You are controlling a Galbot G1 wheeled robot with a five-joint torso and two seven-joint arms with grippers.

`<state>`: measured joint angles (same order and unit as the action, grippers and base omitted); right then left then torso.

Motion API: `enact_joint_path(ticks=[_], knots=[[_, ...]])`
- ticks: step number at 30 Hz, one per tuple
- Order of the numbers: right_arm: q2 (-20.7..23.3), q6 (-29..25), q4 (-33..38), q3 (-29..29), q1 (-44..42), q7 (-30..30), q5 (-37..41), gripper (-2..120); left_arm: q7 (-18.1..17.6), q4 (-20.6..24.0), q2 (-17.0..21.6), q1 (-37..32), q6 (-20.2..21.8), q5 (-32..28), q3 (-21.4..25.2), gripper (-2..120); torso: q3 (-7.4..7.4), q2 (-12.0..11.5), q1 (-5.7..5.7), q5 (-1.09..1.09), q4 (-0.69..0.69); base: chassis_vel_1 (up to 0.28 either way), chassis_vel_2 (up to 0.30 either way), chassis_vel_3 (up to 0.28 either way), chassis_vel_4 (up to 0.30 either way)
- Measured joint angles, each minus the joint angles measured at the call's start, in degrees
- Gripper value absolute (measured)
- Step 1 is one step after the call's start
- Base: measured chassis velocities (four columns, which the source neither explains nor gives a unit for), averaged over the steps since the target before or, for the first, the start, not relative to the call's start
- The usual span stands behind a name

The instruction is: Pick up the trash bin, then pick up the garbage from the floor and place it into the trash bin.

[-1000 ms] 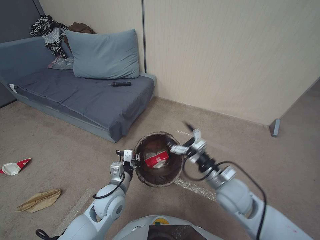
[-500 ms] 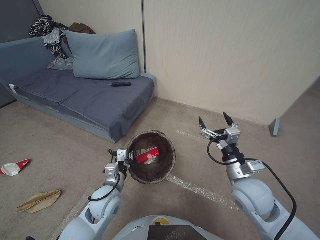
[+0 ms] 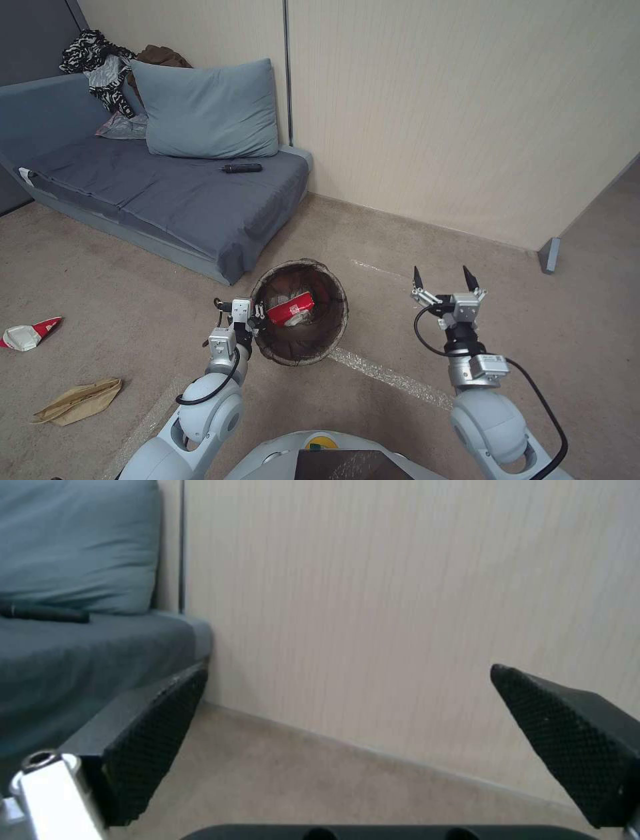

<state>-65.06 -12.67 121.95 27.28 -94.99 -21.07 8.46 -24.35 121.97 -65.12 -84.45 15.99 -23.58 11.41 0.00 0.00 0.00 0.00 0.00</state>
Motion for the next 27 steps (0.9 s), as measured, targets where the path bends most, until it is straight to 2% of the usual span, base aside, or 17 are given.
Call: enact_joint_path(ticks=[27], knots=[[-0.2,-0.5,-0.4,-1.6,1.2,0.2,-0.8,100,-0.3,0.9,-1.1,-1.5,-0.6,0.2,0.0,2,0.0,0.0,0.0,0.0,0.0,0.008,0.011,0.009,0.01]])
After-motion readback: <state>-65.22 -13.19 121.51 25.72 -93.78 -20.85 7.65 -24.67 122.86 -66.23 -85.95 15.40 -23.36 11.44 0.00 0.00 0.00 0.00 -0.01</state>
